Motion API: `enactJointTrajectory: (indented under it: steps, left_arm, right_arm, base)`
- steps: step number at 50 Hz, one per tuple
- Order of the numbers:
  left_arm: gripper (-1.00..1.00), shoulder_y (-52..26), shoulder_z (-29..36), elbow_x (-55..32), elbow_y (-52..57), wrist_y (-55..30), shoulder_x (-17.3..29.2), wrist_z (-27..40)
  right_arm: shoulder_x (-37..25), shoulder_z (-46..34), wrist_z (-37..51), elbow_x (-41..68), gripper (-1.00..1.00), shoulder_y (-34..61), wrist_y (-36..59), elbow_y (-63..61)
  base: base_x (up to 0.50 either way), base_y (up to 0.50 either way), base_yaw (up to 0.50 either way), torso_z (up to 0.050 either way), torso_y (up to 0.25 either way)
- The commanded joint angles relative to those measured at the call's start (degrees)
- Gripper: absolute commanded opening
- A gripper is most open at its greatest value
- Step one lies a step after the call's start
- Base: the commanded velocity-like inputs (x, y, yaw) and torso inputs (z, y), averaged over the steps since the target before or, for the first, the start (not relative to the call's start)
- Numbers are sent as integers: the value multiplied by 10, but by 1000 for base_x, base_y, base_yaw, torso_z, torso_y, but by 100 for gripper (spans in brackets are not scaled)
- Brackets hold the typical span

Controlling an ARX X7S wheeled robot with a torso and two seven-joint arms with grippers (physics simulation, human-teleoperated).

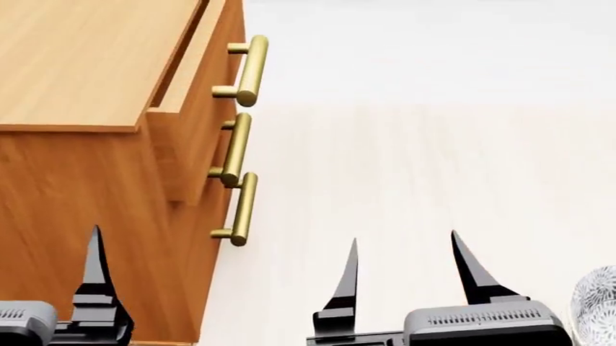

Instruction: Close the top drawer of the cabinet and put the bowl on top of it.

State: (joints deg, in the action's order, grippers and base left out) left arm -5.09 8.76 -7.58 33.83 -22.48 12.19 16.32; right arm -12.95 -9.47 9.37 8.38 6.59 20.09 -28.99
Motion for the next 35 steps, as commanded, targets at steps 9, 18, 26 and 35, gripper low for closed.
enactJointTrajectory:
  steps: [9, 18, 26, 35]
  left_arm:
    - [100, -1, 4, -6, 6, -4, 8, 9]
    - [100, -1, 3, -11, 8, -5, 11, 12]
    - [100, 0, 5, -15, 24, -19, 17, 16]
    - [100, 0, 4, -19, 20, -15, 19, 18]
  right_arm:
    - [-8, -4, 7, 4, 100, 2, 3, -4]
    - [-10, -7, 12, 4, 100, 9, 13, -5]
    - [51, 2, -244, -159, 100, 336, 175, 275]
    - [47, 0, -240, -156, 100, 401, 170, 285]
  base:
    - [500, 0, 0, 0, 0]
    - [500, 0, 0, 0, 0]
    - [0, 0, 0, 0, 0]
    - [0, 0, 0, 0, 0]
